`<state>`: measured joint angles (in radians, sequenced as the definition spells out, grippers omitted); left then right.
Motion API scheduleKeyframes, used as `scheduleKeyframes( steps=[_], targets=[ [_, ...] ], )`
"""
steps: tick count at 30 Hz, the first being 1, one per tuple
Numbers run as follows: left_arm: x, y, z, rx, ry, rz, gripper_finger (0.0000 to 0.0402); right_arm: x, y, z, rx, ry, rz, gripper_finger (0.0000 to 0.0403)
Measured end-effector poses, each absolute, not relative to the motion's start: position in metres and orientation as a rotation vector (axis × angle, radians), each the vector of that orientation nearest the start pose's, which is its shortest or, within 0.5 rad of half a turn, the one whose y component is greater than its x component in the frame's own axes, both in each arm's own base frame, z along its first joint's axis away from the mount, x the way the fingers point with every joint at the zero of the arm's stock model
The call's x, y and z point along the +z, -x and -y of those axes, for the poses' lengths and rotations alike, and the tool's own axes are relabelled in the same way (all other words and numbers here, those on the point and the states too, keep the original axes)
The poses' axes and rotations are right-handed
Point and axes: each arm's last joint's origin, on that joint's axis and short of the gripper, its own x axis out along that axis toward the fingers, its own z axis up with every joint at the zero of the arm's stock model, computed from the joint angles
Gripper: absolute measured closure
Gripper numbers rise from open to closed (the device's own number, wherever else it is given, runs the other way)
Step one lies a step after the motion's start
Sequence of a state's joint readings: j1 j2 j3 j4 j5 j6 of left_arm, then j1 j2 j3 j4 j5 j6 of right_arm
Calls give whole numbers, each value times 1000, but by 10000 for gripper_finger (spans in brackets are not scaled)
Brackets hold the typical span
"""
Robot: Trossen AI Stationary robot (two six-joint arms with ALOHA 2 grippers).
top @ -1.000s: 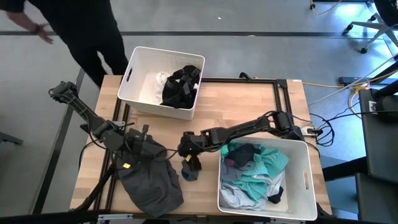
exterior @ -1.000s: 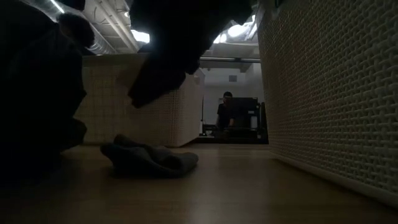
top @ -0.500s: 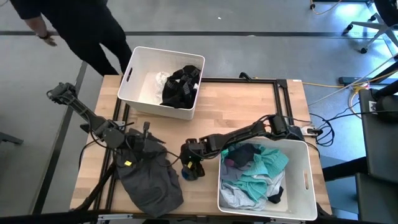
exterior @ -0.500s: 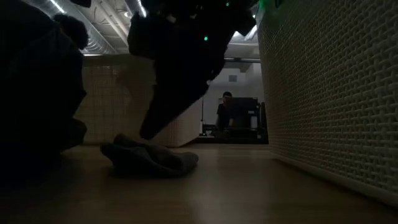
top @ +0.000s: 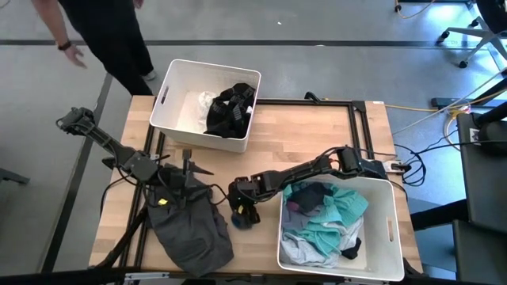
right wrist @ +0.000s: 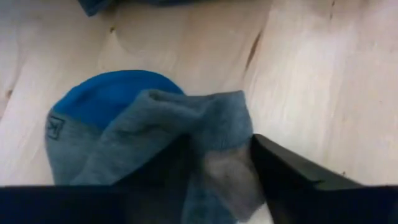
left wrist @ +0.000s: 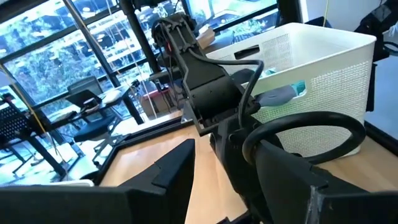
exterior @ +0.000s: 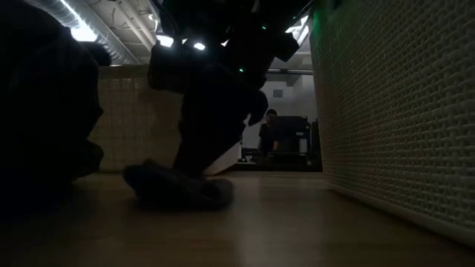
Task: Sort clothes
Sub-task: Put the gray blue sock into the bottom white bin
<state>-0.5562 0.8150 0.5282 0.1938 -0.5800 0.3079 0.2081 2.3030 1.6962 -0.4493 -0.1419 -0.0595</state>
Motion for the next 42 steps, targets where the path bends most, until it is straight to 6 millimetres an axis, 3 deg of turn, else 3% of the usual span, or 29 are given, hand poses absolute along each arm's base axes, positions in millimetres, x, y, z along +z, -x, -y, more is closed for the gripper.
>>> scheduleKeyframes(
  steps=[6,8,14,21,26,32,42],
  targets=[
    [273,-163,83,10,-340,-103,243,133,-471,-104,334,105,-1070,373],
    [271,-163,82,7,-342,-125,243,137,-471,-105,343,122,-1087,389],
    [269,-162,82,7,-329,-140,243,167,-477,-112,296,170,-1103,364],
    [268,-162,82,6,-326,-150,243,218,-477,-131,247,283,-1081,394],
    [267,-162,82,5,-315,-158,243,248,-472,-139,235,310,-1068,383],
    [266,-162,82,10,-323,-174,243,278,-458,-149,202,337,-1105,383],
    [265,-162,82,9,-323,-182,243,326,-411,-178,171,324,-1096,384]
  ],
)
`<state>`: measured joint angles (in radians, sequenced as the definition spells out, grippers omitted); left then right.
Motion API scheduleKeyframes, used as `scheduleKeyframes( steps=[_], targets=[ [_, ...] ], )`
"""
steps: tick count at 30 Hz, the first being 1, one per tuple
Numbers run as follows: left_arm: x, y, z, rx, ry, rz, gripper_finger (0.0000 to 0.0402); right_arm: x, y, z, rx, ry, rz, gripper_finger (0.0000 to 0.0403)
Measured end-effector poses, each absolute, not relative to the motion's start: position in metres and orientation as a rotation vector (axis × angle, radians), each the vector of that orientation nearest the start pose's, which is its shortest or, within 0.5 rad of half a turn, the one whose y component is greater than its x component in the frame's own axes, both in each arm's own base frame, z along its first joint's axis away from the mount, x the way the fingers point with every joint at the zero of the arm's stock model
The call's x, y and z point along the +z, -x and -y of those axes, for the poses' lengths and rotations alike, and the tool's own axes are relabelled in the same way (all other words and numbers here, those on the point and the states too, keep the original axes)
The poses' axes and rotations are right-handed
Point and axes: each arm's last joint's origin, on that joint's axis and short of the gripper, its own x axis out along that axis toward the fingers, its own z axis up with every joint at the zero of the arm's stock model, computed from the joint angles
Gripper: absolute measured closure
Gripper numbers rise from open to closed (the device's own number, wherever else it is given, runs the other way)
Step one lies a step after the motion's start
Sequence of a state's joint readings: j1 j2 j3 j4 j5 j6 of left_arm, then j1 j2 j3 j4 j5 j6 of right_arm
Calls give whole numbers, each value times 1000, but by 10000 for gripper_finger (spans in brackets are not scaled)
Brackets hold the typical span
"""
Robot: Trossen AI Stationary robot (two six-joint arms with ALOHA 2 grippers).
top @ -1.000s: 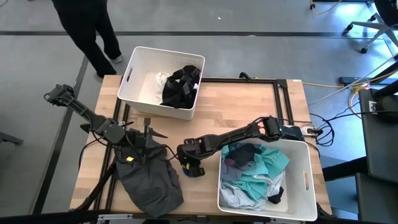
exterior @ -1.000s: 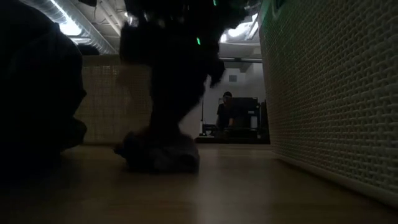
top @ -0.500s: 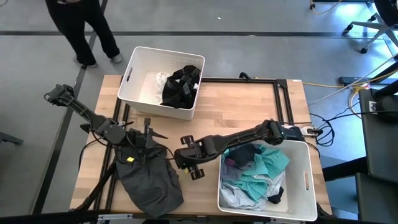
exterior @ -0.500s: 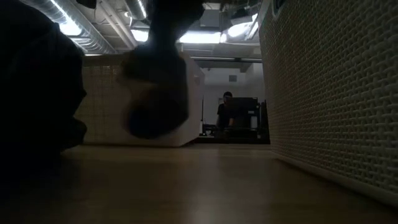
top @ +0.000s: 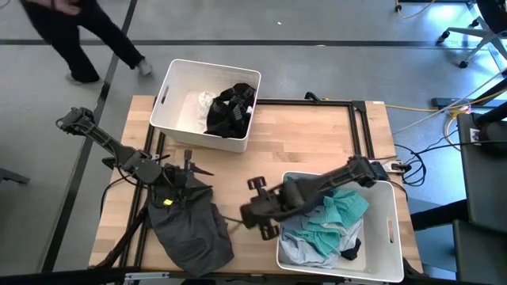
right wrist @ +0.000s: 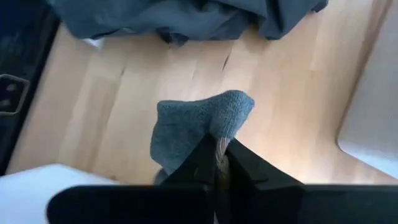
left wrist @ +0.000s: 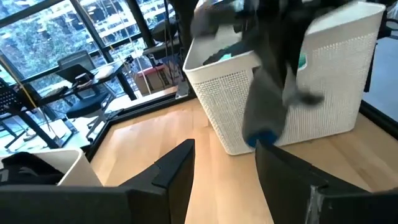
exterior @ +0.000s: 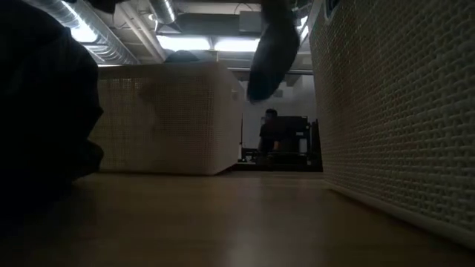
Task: Sort clothes
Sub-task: Put the gray blue sock into the bottom white bin
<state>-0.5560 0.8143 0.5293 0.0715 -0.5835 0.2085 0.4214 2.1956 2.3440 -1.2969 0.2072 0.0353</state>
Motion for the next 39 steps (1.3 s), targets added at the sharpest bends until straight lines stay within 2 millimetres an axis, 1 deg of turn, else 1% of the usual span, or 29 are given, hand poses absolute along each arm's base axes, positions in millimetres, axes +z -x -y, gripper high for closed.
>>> scheduleKeyframes(
  steps=[5,8,11,14,17,21,24,26,31,36,39],
  targets=[
    [264,-162,82,8,-322,-190,243,355,-376,-191,66,349,-1054,383],
    [264,-162,82,7,-321,-190,243,375,-353,-194,-13,347,-1020,382],
    [264,-162,82,6,-322,-190,243,389,-329,-195,-108,339,-1008,382],
    [264,-162,82,5,-327,-189,243,401,-309,-196,-197,306,-960,382],
    [264,-162,82,6,-327,-189,243,412,-288,-198,-192,286,-925,382],
    [264,-162,82,5,-328,-189,243,416,-262,-197,-232,216,-895,382],
    [264,-162,82,5,-328,-190,243,411,-244,-194,-262,154,-901,382],
    [264,-162,82,5,-327,-189,244,403,-232,-191,-294,111,-913,382],
    [264,-162,82,5,-328,-190,243,371,-204,-180,-415,-5,-962,381],
    [264,-162,82,5,-327,-190,244,332,-190,-170,-543,-91,-1068,380],
    [264,-162,82,6,-327,-190,244,316,-190,-164,-600,-117,-1139,362]
  ],
)
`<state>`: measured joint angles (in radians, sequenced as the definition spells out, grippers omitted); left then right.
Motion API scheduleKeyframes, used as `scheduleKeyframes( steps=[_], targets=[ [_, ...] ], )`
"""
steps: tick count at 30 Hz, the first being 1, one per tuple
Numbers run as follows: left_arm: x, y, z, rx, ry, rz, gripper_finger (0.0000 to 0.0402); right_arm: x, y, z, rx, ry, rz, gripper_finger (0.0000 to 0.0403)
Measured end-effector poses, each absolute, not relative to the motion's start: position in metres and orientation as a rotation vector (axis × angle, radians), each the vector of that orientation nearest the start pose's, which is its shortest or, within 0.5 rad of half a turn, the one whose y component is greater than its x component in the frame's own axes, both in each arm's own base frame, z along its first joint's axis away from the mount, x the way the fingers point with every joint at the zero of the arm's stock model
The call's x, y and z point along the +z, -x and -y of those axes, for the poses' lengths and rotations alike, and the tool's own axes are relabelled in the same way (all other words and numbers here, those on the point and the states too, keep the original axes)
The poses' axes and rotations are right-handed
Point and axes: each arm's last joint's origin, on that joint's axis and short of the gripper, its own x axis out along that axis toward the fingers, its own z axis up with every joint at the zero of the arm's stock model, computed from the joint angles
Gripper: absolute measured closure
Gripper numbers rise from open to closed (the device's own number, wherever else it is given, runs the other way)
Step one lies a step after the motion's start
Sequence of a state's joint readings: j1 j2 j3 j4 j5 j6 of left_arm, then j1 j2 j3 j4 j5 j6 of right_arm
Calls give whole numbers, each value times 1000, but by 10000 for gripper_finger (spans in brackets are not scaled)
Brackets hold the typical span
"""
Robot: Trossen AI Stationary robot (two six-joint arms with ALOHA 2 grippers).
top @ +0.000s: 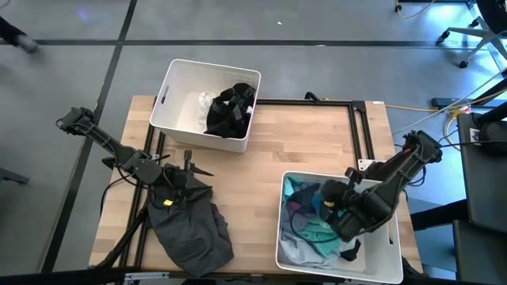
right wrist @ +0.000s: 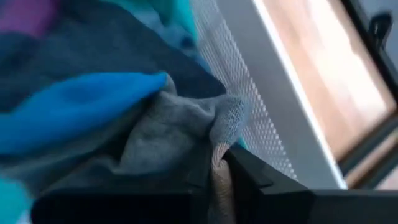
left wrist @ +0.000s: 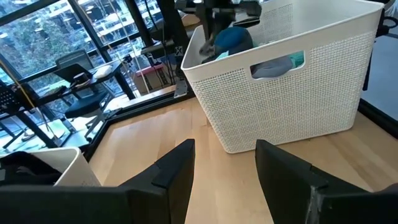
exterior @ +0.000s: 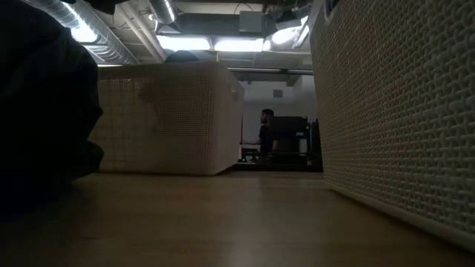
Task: Sort clothes
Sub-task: Put the gray blue sock into the bottom white bin, then put the black pants into the bottom white bin
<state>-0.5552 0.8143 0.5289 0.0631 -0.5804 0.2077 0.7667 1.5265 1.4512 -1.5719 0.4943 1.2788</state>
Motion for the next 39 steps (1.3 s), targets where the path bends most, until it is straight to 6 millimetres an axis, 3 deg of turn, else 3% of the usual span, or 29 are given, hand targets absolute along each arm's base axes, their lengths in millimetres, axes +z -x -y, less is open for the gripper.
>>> scheduleKeyframes(
  steps=[12,17,21,26,30,34,39],
  targets=[
    [264,-162,82,7,-315,-191,244,312,-205,-144,-591,-292,-1386,201],
    [264,-162,82,8,-305,-191,244,337,-215,-137,-494,-487,-1460,170],
    [264,-162,82,8,-302,-190,244,367,-222,-131,-411,-527,-1352,164],
    [264,-162,82,9,-291,-190,244,398,-239,-128,-308,-342,-1004,165],
    [263,-162,82,10,-276,-194,244,409,-257,-132,-253,-103,-749,166],
    [257,-160,81,18,-213,-252,244,407,-280,-134,-185,46,-610,166],
    [238,-151,80,65,-4,-435,244,390,-313,-133,-112,182,-592,166]
  ],
)
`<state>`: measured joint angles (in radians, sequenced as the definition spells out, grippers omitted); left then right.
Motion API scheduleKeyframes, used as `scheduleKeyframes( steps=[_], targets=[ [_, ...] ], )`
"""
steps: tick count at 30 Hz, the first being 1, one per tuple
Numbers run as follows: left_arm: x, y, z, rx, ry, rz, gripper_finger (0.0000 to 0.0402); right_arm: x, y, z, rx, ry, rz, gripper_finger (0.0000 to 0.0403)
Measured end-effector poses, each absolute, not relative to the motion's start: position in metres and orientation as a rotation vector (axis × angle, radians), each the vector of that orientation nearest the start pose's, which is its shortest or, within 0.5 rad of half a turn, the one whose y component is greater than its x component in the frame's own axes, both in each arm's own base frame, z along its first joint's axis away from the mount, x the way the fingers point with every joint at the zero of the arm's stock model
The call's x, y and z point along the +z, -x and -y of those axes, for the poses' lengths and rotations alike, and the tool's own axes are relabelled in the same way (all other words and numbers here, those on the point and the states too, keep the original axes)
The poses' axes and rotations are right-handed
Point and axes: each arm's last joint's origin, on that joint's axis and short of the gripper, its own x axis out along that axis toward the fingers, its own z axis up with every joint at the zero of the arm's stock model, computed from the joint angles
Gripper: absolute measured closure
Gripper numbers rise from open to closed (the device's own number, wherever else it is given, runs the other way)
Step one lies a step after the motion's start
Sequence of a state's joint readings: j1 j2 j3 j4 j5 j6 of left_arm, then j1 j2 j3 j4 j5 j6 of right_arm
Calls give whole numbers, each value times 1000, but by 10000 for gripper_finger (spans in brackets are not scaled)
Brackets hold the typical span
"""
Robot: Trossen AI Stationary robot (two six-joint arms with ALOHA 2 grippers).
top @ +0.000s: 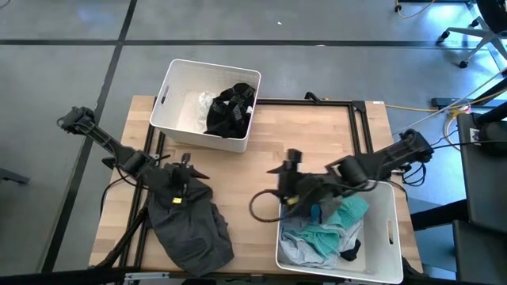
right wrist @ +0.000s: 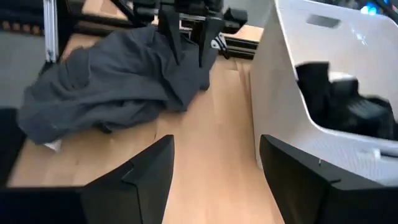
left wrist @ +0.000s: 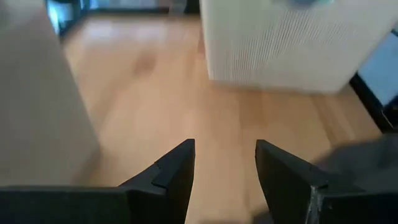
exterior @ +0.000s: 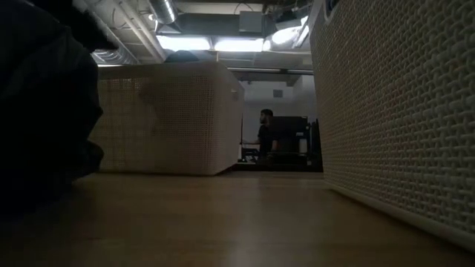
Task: Sort clothes
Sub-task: Put the black pants into the bottom white bin
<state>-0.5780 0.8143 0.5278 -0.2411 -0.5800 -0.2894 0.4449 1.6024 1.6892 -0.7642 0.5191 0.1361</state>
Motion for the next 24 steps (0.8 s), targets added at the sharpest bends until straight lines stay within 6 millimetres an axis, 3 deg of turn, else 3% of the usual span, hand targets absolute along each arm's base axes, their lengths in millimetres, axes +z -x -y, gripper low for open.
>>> scheduleKeyframes(
  steps=[6,11,17,24],
  targets=[
    [217,-134,80,119,246,-670,244,365,-360,-129,-52,292,-553,166],
    [211,-125,87,37,413,-834,244,345,-399,-125,110,300,-459,166],
    [210,-117,98,-99,470,-937,244,312,-437,-110,241,253,-418,166],
    [200,-109,115,-123,508,-1088,248,257,-470,-96,218,240,-468,166]
  ],
)
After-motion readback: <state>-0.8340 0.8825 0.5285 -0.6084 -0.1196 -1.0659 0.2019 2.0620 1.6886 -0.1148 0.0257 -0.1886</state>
